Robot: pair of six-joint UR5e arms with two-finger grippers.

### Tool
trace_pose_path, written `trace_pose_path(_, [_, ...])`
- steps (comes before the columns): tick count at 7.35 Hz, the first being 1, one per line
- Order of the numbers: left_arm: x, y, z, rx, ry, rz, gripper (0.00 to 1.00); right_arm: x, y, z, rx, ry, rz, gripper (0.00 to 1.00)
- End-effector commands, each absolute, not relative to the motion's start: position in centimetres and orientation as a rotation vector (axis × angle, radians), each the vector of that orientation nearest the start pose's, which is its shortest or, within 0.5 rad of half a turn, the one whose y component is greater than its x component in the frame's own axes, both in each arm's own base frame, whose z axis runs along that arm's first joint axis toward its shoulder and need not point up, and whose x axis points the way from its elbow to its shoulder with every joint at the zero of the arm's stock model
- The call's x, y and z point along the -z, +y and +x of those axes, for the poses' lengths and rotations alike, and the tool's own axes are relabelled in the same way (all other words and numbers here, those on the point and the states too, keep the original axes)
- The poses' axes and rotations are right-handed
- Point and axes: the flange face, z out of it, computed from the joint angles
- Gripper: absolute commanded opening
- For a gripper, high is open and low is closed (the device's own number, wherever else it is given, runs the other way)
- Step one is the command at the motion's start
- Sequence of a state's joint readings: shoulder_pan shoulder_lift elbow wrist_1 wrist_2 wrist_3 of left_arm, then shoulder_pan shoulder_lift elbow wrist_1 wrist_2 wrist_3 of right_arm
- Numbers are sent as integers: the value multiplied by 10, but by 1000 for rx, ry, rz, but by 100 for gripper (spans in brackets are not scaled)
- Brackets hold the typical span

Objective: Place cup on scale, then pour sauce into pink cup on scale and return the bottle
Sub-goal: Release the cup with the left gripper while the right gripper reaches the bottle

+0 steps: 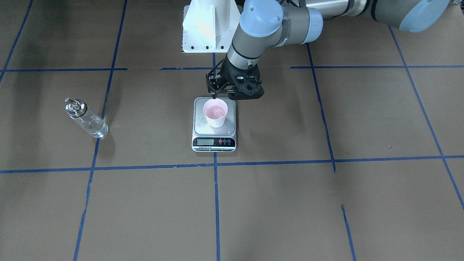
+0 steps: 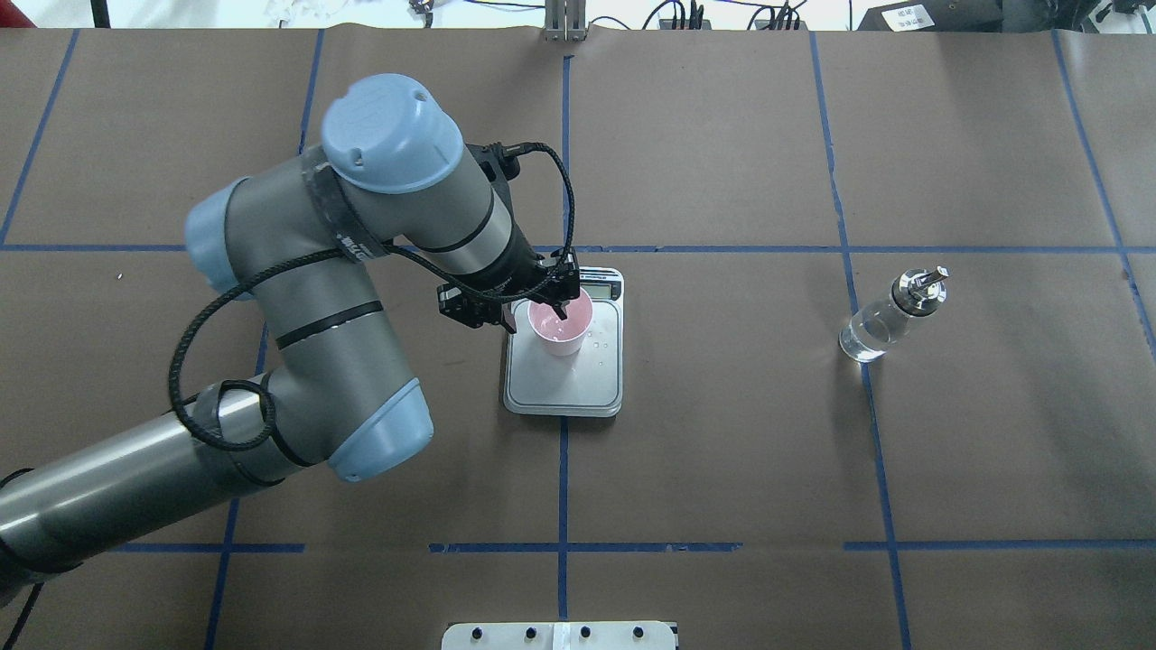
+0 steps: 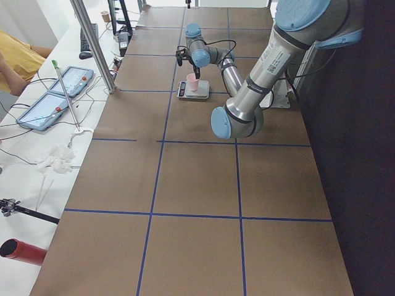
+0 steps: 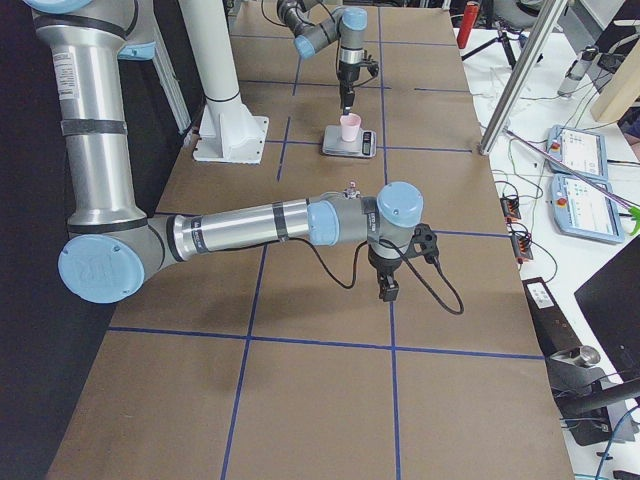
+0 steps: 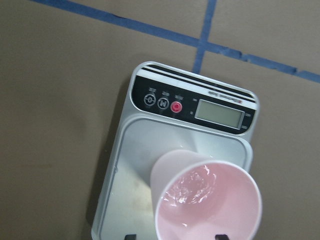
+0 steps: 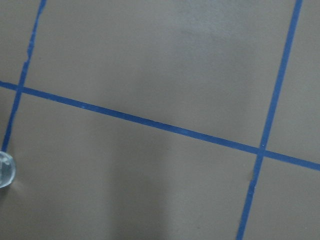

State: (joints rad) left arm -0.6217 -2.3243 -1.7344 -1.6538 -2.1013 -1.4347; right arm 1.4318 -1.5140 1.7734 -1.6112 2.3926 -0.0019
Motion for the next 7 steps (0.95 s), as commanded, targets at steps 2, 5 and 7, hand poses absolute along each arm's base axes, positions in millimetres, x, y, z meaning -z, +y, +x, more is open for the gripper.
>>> trace_pose_path(2, [-145, -461, 387, 247, 1124, -6, 61, -489, -458, -76, 84, -957, 272, 100])
trace_pose_path(5, [-162, -464, 309, 288, 1160, 2, 61, -418, -395, -155, 25, -967, 355, 100])
trace_pose_path(7, [-166, -470, 302, 258, 1150, 33, 61, -383, -359, -185, -30, -983, 360, 100])
